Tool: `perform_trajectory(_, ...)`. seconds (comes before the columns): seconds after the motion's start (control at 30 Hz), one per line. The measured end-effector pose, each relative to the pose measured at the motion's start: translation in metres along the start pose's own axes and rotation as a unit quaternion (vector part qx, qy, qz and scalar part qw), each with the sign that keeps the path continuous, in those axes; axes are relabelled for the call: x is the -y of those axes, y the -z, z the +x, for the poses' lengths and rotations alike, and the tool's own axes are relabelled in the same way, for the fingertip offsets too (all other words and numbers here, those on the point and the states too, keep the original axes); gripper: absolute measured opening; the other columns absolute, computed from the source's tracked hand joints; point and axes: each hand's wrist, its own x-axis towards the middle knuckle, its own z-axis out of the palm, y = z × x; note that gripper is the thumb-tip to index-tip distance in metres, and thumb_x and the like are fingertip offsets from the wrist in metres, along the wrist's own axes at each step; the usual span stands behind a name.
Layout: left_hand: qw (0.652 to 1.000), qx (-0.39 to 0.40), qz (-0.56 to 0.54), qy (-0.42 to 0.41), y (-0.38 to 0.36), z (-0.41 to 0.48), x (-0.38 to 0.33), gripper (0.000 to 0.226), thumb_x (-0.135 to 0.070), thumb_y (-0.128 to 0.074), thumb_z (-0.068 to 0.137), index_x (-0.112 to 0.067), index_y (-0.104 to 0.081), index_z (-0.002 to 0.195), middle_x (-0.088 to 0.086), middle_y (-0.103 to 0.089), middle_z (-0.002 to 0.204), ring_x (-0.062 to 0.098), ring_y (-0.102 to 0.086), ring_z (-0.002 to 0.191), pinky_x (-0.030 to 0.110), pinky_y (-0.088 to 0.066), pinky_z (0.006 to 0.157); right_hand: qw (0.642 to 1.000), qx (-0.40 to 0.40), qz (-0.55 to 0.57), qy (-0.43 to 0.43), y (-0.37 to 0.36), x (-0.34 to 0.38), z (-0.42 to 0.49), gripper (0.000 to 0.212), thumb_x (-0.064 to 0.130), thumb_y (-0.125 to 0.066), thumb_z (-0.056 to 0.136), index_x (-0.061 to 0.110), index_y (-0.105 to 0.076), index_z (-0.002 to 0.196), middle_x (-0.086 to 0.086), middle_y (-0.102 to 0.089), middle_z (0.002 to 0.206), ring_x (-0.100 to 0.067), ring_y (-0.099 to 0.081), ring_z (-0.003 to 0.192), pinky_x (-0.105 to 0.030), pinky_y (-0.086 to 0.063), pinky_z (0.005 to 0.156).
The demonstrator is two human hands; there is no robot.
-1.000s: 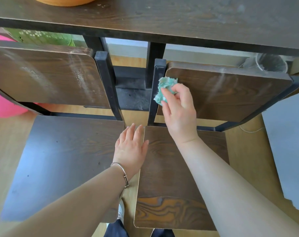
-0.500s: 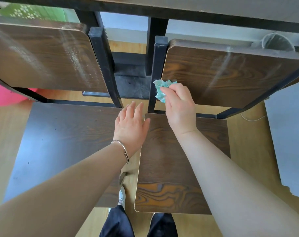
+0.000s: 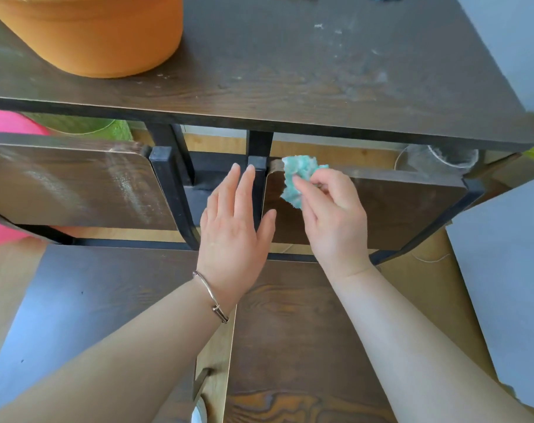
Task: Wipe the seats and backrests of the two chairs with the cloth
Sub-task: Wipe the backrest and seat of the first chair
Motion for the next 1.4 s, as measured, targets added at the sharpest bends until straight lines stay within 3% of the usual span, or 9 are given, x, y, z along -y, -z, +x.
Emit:
perform_trajectory(0.23, 1.000, 0.002, 0.005, 0.002, -0.011, 0.003, 0.000, 0.065, -0.040, -0.050, 0.096, -0.021, -0.023, 0.151, 0.004, -0.025, 0.158, 0.023, -0.027, 0.143, 0.046, -0.034, 0.112, 0.993, 0.089, 0.052, -0.063, -0.038, -0.021, -0.048, 0.024, 0.018, -0.065, 0.094, 0.007, -0.065, 0.115, -0.007, -0.062, 0.107, -0.018, -0.059, 0.094, -0.035, -0.058, 0.073)
perform_trajectory(0.37, 0.998, 0.038, 0.047, 0.002, -0.028, -0.012, 0.007, 0.067, -0.042, -0.052, 0.095, -0.026, -0.021, 0.151, 0.008, -0.020, 0.159, 0.028, -0.028, 0.142, 0.048, -0.035, 0.110, 0.963, 0.121, 0.118, -0.210, -0.057, -0.024, -0.072, 0.024, 0.036, -0.058, 0.096, 0.019, -0.063, 0.112, 0.005, -0.058, 0.104, -0.012, -0.058, 0.089, -0.030, -0.059, 0.072)
perform_trajectory(0.57, 0.995, 0.071, 0.064, 0.028, -0.047, -0.030, 0.010, 0.069, -0.039, -0.054, 0.094, -0.029, -0.020, 0.153, 0.014, -0.017, 0.158, 0.033, -0.028, 0.140, 0.049, -0.033, 0.109, 0.958, 0.140, 0.082, -0.236, -0.069, -0.030, -0.095, 0.018, 0.038, -0.058, 0.096, 0.025, -0.061, 0.108, 0.008, -0.058, 0.104, -0.011, -0.059, 0.087, -0.030, -0.060, 0.070)
perform_trajectory(0.77, 0.993, 0.089, 0.071, 0.036, -0.054, -0.037, 0.014, 0.069, -0.039, -0.053, 0.094, -0.030, -0.019, 0.153, 0.017, -0.017, 0.158, 0.034, -0.029, 0.139, 0.050, -0.034, 0.107, 0.985, 0.151, 0.000, -0.085, -0.042, -0.044, -0.082, 0.028, 0.019, -0.065, 0.092, 0.010, -0.066, 0.118, -0.007, -0.059, 0.117, -0.018, -0.057, 0.104, -0.034, -0.060, 0.077)
perform_trajectory(0.87, 0.992, 0.091, 0.075, 0.043, -0.051, -0.037, 0.007, 0.068, -0.043, -0.050, 0.094, -0.031, -0.018, 0.153, 0.017, -0.017, 0.158, 0.034, -0.028, 0.140, 0.050, -0.033, 0.108, 0.992, 0.110, -0.004, -0.054, -0.022, -0.042, -0.056, 0.041, 0.032, -0.041, 0.099, 0.006, -0.067, 0.116, -0.011, -0.061, 0.113, -0.019, -0.057, 0.104, -0.031, -0.059, 0.078)
perform_trajectory(0.93, 0.992, 0.092, 0.074, 0.046, -0.047, -0.037, 0.002, 0.068, -0.043, -0.050, 0.094, -0.030, -0.017, 0.153, 0.018, -0.017, 0.158, 0.035, -0.027, 0.140, 0.051, -0.033, 0.108, 0.997, 0.072, -0.006, -0.023, -0.006, -0.038, -0.036, 0.047, 0.035, -0.036, 0.098, 0.005, -0.069, 0.115, -0.013, -0.063, 0.112, -0.019, -0.058, 0.104, -0.025, -0.055, 0.082)
perform_trajectory(1.1, 0.991, 0.100, 0.075, 0.039, -0.037, -0.041, -0.007, 0.068, -0.044, -0.048, 0.095, -0.030, -0.015, 0.153, 0.015, -0.016, 0.158, 0.034, -0.029, 0.139, 0.052, -0.038, 0.105, 1.000, -0.010, -0.006, 0.010, 0.027, -0.036, 0.005, 0.030, 0.017, -0.066, 0.090, 0.004, -0.069, 0.116, -0.015, -0.063, 0.113, -0.025, -0.061, 0.107, -0.026, -0.053, 0.083)
perform_trajectory(1.3, 0.991, 0.111, 0.075, 0.014, -0.044, -0.049, -0.014, 0.070, -0.042, -0.050, 0.094, -0.028, -0.015, 0.154, 0.011, -0.017, 0.159, 0.031, -0.027, 0.141, 0.051, -0.040, 0.105, 0.995, 0.088, -0.042, 0.020, 0.006, -0.059, -0.033, 0.026, 0.014, -0.072, 0.088, 0.004, -0.068, 0.112, -0.013, -0.062, 0.109, -0.023, -0.061, 0.100, -0.032, -0.060, 0.071)
perform_trajectory(1.4, 0.990, 0.118, 0.078, 0.012, -0.052, -0.051, -0.014, 0.070, -0.042, -0.049, 0.094, -0.028, -0.014, 0.154, 0.009, -0.017, 0.160, 0.029, -0.026, 0.142, 0.050, -0.039, 0.107, 0.984, 0.145, 0.019, -0.096, -0.010, -0.069, -0.063, 0.019, 0.021, -0.066, 0.093, 0.016, -0.063, 0.111, 0.000, -0.057, 0.107, -0.015, -0.058, 0.097, -0.030, -0.058, 0.069)
